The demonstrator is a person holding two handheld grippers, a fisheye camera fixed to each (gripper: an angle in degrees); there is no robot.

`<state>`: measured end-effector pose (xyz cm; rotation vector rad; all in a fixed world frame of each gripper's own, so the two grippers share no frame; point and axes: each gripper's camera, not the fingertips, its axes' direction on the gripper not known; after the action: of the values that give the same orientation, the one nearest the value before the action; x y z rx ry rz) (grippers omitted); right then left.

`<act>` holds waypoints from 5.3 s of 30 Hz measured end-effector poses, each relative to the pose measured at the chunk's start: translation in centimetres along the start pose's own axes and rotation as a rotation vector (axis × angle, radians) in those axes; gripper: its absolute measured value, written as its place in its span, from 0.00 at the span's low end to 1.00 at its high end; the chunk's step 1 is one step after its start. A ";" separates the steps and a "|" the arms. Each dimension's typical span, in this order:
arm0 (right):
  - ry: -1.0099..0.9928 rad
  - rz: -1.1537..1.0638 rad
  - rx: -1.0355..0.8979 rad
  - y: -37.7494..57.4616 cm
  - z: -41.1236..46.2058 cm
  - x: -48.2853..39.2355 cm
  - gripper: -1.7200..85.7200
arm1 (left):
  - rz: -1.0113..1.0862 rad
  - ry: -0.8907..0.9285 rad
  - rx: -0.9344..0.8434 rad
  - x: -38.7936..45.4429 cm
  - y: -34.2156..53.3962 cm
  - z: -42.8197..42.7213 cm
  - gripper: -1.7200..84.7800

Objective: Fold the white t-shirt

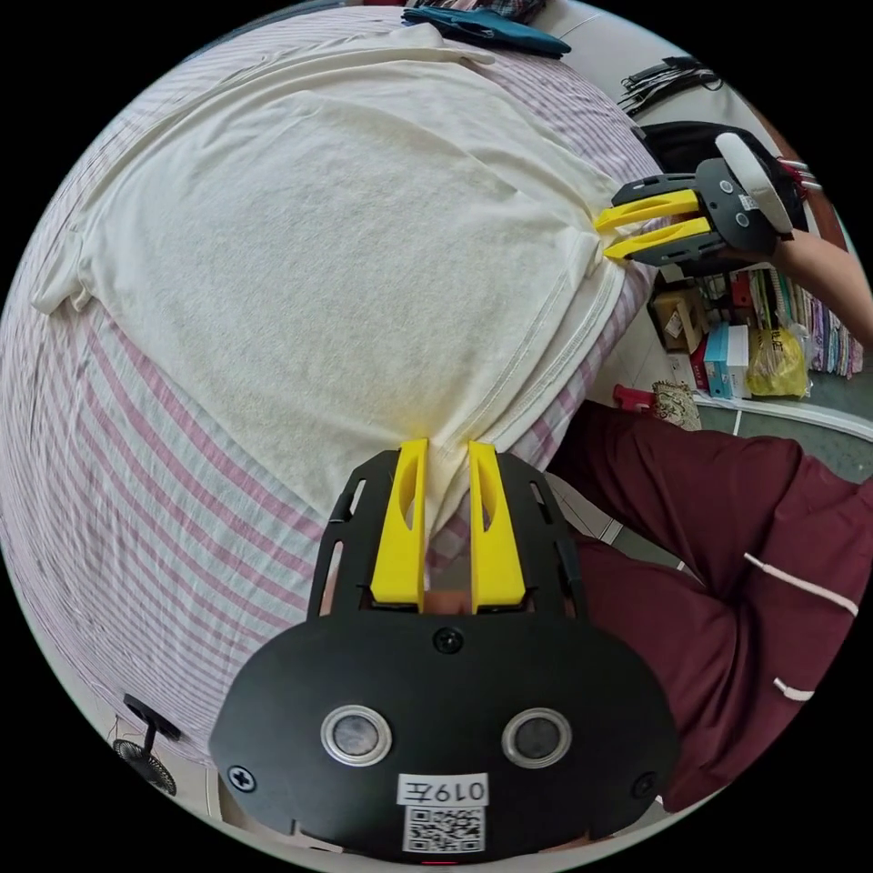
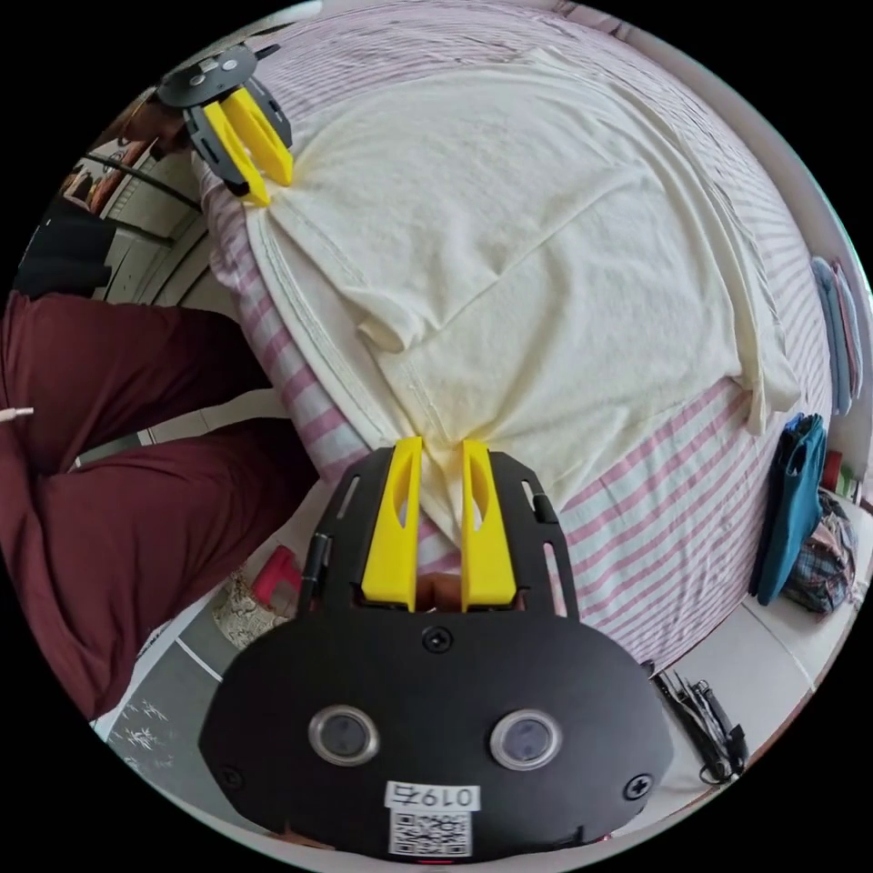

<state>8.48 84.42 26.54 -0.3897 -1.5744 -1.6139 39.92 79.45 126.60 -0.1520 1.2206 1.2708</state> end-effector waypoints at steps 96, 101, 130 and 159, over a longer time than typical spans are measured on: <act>0.036 0.121 -0.005 0.6 7.0 -1.9 0.01 | -0.101 0.037 0.041 -3.9 8.8 2.6 0.03; 0.024 0.116 -0.031 0.1 7.5 -2.0 0.01 | -0.079 0.011 -0.019 -4.1 8.5 3.3 0.03; -0.090 0.341 -0.014 2.3 5.9 -0.9 0.16 | -0.570 0.168 0.187 -12.2 16.7 1.3 0.09; -0.067 0.542 0.059 7.2 3.6 3.6 0.01 | -0.656 0.613 0.261 -19.3 21.3 0.1 0.03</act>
<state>10.40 87.49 34.56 -0.7702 -1.4041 -1.1434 27.07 75.21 151.99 -0.7264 1.6574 0.4858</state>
